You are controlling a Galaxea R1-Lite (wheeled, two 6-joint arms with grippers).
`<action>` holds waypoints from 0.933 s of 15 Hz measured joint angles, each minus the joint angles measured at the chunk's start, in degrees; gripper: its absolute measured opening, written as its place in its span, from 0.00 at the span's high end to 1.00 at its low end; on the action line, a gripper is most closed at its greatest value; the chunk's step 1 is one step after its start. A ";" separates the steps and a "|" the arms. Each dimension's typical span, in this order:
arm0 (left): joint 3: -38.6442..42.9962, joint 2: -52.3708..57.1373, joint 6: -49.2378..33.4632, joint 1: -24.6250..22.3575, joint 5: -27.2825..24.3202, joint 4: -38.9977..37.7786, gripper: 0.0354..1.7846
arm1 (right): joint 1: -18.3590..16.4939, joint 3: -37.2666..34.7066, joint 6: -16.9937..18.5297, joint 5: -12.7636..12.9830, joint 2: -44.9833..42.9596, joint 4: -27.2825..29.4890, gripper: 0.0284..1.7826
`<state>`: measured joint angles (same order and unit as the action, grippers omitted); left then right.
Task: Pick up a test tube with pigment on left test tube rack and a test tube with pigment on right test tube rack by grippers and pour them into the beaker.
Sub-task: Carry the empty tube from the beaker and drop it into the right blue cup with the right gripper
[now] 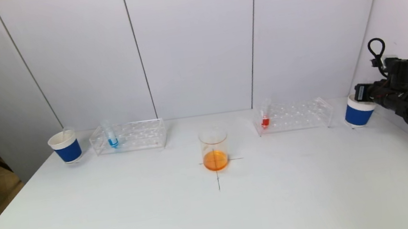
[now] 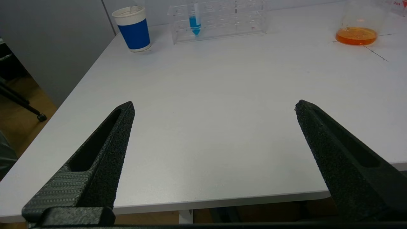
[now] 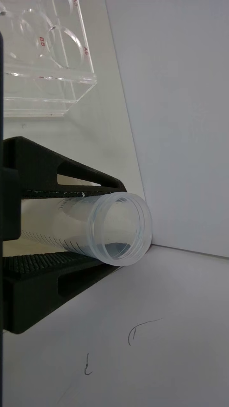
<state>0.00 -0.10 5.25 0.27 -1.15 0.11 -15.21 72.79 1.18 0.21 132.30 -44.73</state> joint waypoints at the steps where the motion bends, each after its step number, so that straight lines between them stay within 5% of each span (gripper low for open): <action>1: 0.00 0.00 -0.02 0.00 0.00 0.00 0.01 | 0.00 -0.57 0.07 0.04 0.00 -0.06 0.71; 10: 0.00 0.00 -0.02 0.00 0.02 0.00 0.01 | -0.11 -1.51 0.29 0.09 -0.37 -0.11 0.69; 14: 0.00 0.00 0.00 0.00 0.00 0.00 0.01 | -0.16 -1.66 0.13 0.17 -0.48 -0.17 0.49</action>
<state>0.00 -0.10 5.25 0.27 -1.15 0.11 -15.37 71.13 1.32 0.38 131.83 -44.90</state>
